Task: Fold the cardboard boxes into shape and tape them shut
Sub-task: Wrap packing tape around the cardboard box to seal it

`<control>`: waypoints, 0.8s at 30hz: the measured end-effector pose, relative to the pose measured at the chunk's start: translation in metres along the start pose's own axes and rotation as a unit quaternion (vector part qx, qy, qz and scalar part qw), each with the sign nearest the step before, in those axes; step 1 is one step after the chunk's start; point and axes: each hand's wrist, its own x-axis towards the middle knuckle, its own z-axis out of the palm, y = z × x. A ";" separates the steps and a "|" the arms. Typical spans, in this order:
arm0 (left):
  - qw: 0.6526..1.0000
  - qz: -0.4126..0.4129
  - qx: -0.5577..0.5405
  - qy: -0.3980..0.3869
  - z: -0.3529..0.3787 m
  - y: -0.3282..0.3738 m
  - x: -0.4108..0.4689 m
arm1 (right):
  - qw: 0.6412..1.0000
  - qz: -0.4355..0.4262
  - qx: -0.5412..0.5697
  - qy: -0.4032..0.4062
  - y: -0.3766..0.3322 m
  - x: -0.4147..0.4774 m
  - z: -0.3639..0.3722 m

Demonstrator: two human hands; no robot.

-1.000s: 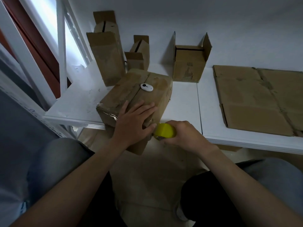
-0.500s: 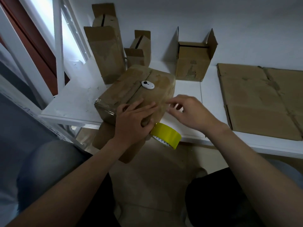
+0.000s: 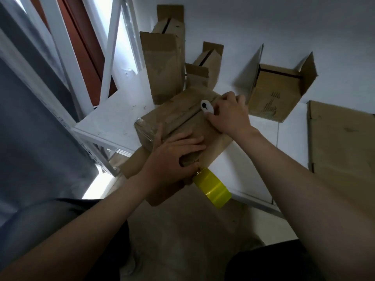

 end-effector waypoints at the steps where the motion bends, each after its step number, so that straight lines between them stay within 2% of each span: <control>1: 1.000 -0.020 0.017 0.000 0.001 0.000 -0.003 | 1.000 -0.006 0.017 -0.023 0.004 0.005 0.000; 4: 0.997 -0.060 0.031 -0.038 0.005 -0.004 -0.013 | 0.993 -0.019 0.089 -0.070 0.014 0.010 -0.003; 7: 0.992 -0.090 -0.071 -0.051 -0.004 -0.011 -0.018 | 0.994 -0.009 0.084 -0.065 0.011 -0.007 -0.007; 11: 0.996 -0.004 -0.083 -0.013 -0.015 -0.033 -0.035 | 0.997 0.048 0.058 -0.032 0.007 -0.051 -0.013; 13: 0.996 0.003 -0.082 -0.031 -0.018 -0.039 -0.035 | 0.996 0.084 0.028 -0.020 0.010 -0.077 -0.015; 15: 0.989 0.028 -0.133 -0.063 -0.018 -0.041 -0.026 | 0.993 0.119 0.000 -0.012 0.016 -0.100 -0.018; 18: 0.976 0.020 -0.188 -0.110 -0.018 -0.041 -0.004 | 0.988 0.148 -0.046 0.013 0.022 -0.124 -0.028; 21: 0.967 0.014 -0.216 -0.134 -0.017 -0.044 0.017 | 0.988 0.116 -0.091 0.041 0.021 -0.133 -0.038; 24: 0.981 -0.011 -0.177 -0.083 -0.016 -0.044 0.031 | 0.995 0.032 0.022 0.092 0.005 -0.129 -0.050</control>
